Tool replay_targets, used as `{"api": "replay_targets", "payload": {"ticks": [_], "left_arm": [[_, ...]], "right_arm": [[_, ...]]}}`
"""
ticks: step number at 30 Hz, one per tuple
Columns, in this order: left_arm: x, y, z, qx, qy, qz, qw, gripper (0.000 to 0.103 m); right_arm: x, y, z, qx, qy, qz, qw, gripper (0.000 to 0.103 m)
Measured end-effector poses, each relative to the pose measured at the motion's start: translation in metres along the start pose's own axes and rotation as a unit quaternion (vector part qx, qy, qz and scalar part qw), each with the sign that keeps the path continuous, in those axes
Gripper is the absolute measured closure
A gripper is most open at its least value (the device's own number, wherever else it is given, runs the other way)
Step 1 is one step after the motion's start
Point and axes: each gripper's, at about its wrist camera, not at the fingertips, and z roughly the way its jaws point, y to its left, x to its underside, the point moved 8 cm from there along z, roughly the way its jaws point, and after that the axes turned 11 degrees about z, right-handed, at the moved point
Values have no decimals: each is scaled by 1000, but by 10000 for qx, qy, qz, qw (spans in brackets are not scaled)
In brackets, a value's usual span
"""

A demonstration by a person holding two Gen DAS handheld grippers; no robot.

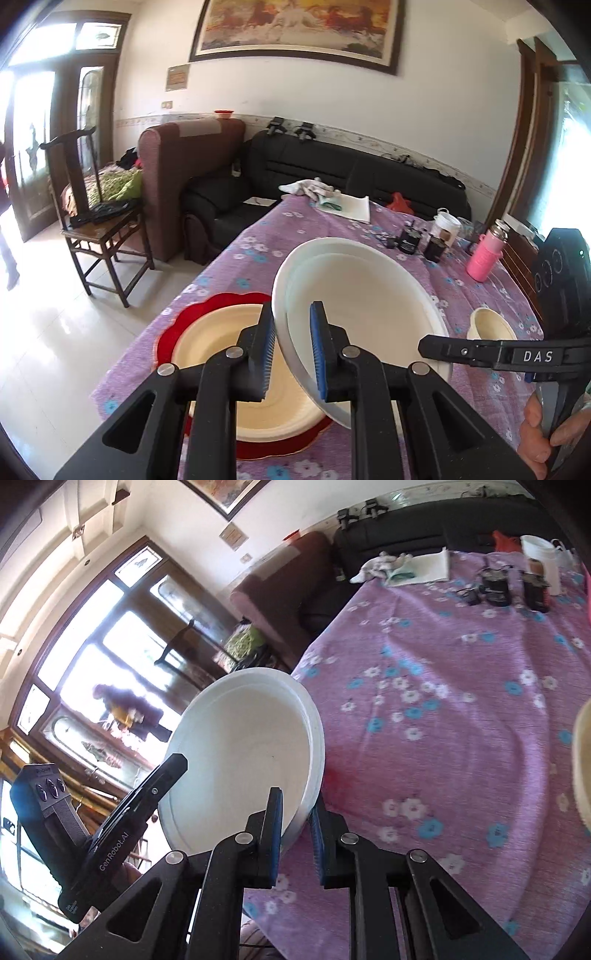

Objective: Organize plates and bowls
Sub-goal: 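Lower the white bowl into the cream bowl and open the right gripper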

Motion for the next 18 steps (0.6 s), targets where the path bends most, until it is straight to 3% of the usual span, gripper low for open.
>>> {"api": "replay_targets", "payload": {"ticks": [8,18], "left_arm": [[21,52,1,-300,171,-400,9986,86],[48,77,18,-165,489,-731,9960,86]], "right_arm": [[10,28,54,-118,526,54,9985,87],[15,34,84,208,632,-95,9977,87]]}}
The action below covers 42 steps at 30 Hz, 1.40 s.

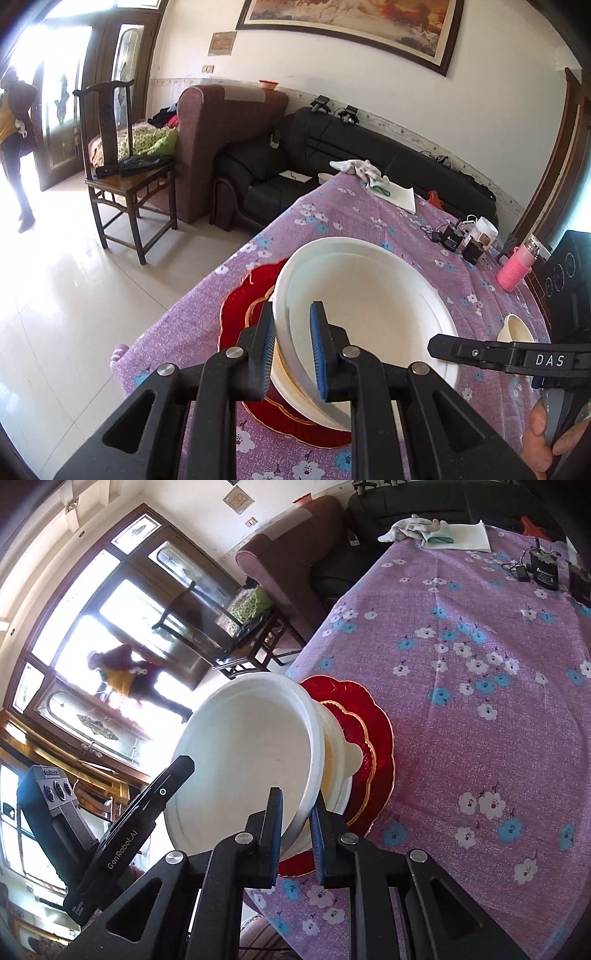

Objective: Organize plates and bowls
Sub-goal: 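Lower the white bowl into the cream bowl and open the right gripper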

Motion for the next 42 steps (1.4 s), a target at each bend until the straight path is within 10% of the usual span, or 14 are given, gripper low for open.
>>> {"api": "replay_targets", "payload": {"ticks": [26,42], "left_arm": [[1,8,10,-194,57,-110,9997,86],[-16,-7,-15,-358,-328,26,9988,62]], "right_arm": [[0,-1,4,234,-137,-294,9992,84],[-5,-24,-42,-93,-513,0,9986,76]]}}
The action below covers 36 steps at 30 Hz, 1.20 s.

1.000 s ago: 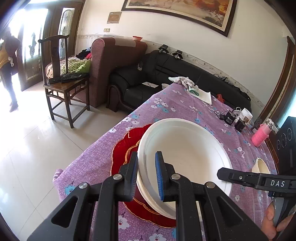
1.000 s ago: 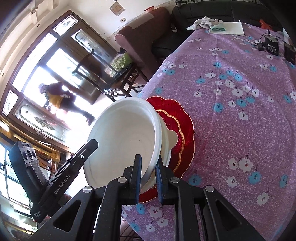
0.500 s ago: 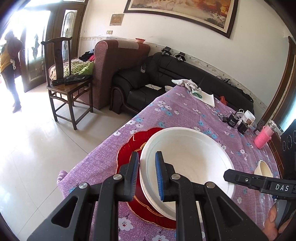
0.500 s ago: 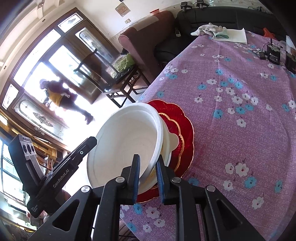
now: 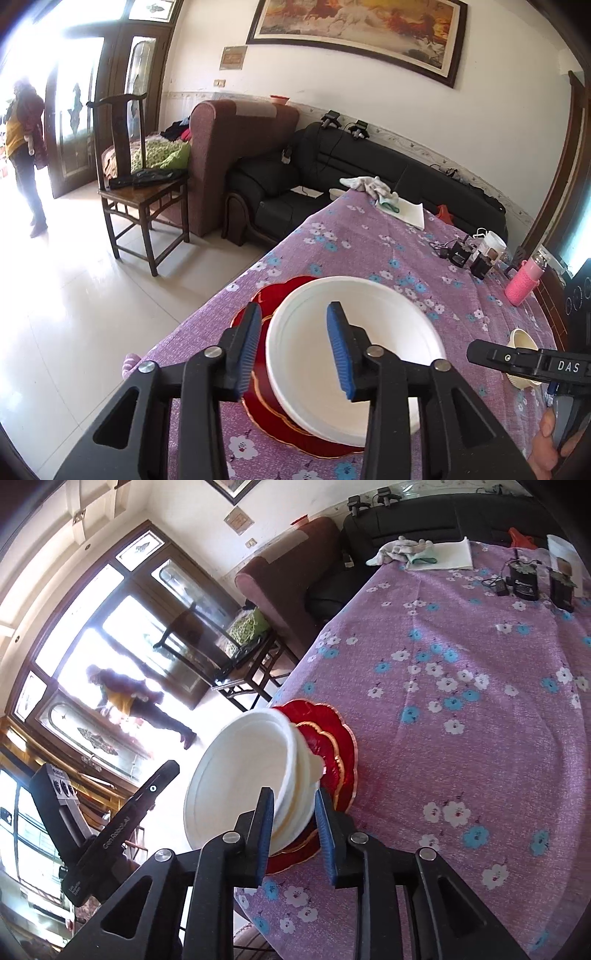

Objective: Organize plates and bowls
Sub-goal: 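Lower the white bowl into the cream bowl and open the right gripper, then move the right gripper to the remaining cream bowl and grasp its rim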

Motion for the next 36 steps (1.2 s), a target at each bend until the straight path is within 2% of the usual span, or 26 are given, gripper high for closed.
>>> {"api": "replay_targets", "payload": {"ticks": [2,8,12,14,15,16,17,18,21,26,33,36], "left_arm": [[-3,-6,-3,-24,-58,78,10000,58],[-13,-30,-2,80,-13,352,9993,57],[-50,-69,1,678,97,577,9960,57],[-64,-92,-3,902,54,662,9937,57],[-65,-103,-5,954,10,738,9927,52],[-63,-116,-7,1048,-26,830,9910,50],[-59,-129,-7,1151,-41,909,9892,46],[-49,-148,-5,1289,6,1027,9863,45],[-17,-191,5,1678,344,1280,9769,45],[18,-250,19,1934,826,1752,9618,45],[29,-288,19,1964,928,2066,9540,45],[31,-305,25,1971,976,2144,9517,45]], "right_arm": [[-3,-5,-9,-2,-90,36,10000,71],[-8,-28,-23,43,-197,132,9997,63],[-30,-45,-43,134,-295,266,9991,63],[-47,-49,-73,161,-692,285,9971,63],[-55,-53,-93,152,-967,311,9947,59],[-57,-57,-107,143,-1137,301,9930,55],[-60,-63,-118,171,-1291,276,9911,44],[-60,-71,-128,263,-1425,267,9891,39],[-53,-108,-135,595,-1403,379,9876,39],[-49,-166,-157,847,-1439,734,9832,39],[-57,-217,-230,953,-2191,1037,9655,39],[-61,-247,-259,1061,-2530,1321,9525,39]]}}
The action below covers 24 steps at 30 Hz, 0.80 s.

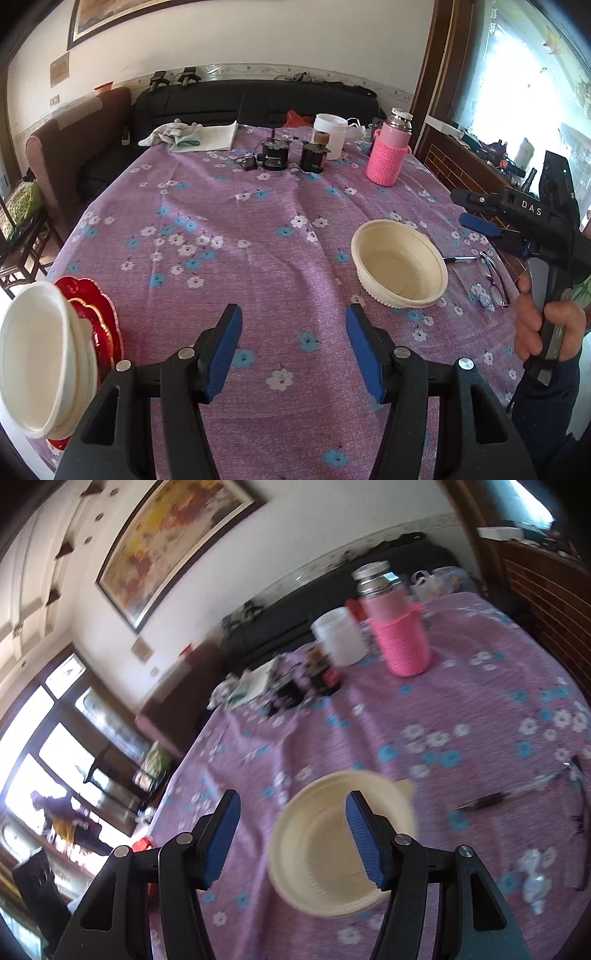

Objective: Organize plates and bowls
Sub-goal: 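Move the right gripper to the remaining cream bowl and grasp its rim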

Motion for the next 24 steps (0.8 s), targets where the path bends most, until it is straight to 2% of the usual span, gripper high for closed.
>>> {"api": "replay_targets", "payload": {"ticks": [2,4,5,6,11,14,17,19,21,22,23,24], "left_arm": [[-4,-8,10,75,80,29,9999,45],[-9,-18,25,178,189,37,9997,45],[-12,-22,30,219,211,25,9995,46],[-16,-28,39,298,246,-4,9993,46],[-26,-47,81,688,479,-333,9959,46],[-23,-58,107,1134,798,-697,9879,46],[-17,-66,120,1137,895,-711,9869,46],[-15,-71,124,1166,899,-683,9867,50],[-14,-76,128,1181,919,-579,9871,65],[-14,-78,130,1177,906,-527,9875,68],[-16,-78,131,1121,856,-495,9888,76],[-18,-78,134,996,808,-414,9909,78]], "right_arm": [[-10,-21,-6,230,-217,90,9995,40],[-15,-41,-7,234,-224,304,9990,52],[-15,-49,-4,208,-146,446,9987,62],[-14,-58,-2,180,-37,607,9980,66],[-11,-76,5,243,158,889,9956,67],[-7,-82,17,238,353,991,9942,67],[-2,-89,26,344,462,1030,9930,67],[1,-92,34,330,548,1037,9925,67],[4,-91,42,265,644,1058,9919,68],[5,-92,46,288,671,1051,9918,79],[8,-91,49,316,736,1014,9916,91],[10,-88,48,320,745,977,9919,91]]}}
